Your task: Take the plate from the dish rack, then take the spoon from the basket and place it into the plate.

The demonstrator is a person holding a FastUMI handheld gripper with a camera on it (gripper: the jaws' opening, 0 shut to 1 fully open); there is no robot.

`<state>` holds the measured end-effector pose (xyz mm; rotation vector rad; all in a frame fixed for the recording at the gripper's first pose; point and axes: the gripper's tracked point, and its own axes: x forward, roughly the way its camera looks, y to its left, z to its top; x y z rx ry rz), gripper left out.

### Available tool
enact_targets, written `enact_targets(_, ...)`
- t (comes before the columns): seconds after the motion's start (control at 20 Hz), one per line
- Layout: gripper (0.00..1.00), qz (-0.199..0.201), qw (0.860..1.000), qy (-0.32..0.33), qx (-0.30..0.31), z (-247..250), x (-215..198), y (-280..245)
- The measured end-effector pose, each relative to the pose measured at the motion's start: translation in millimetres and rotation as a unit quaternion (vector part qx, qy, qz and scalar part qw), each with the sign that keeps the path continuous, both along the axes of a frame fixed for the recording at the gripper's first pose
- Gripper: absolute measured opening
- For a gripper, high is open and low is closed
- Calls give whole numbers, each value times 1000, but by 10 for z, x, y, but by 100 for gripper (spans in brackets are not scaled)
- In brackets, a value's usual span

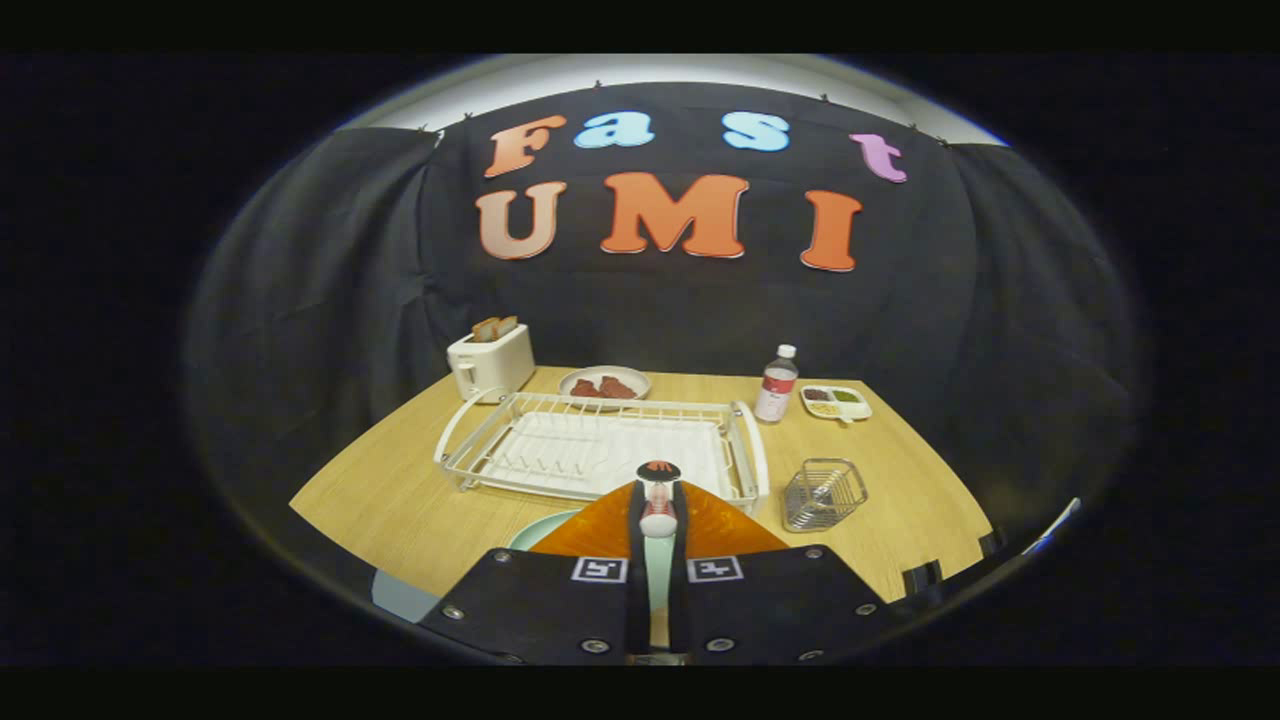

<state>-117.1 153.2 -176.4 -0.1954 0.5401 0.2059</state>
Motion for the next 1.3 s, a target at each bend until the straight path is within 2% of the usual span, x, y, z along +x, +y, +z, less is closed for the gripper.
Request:
enact_targets(0.2,7,29,999,37,-9,-420,-153,240)
enact_targets(0.5,7,38,996,79,-36,-970,-202,295)
enact_targets(0.85,7,38,995,89,-38,-1229,-176,305)
enact_targets(1.1,14,37,990,130,-50,-1437,-271,200)
enact_targets(1.3,17,18,989,135,-48,-1447,-235,66)
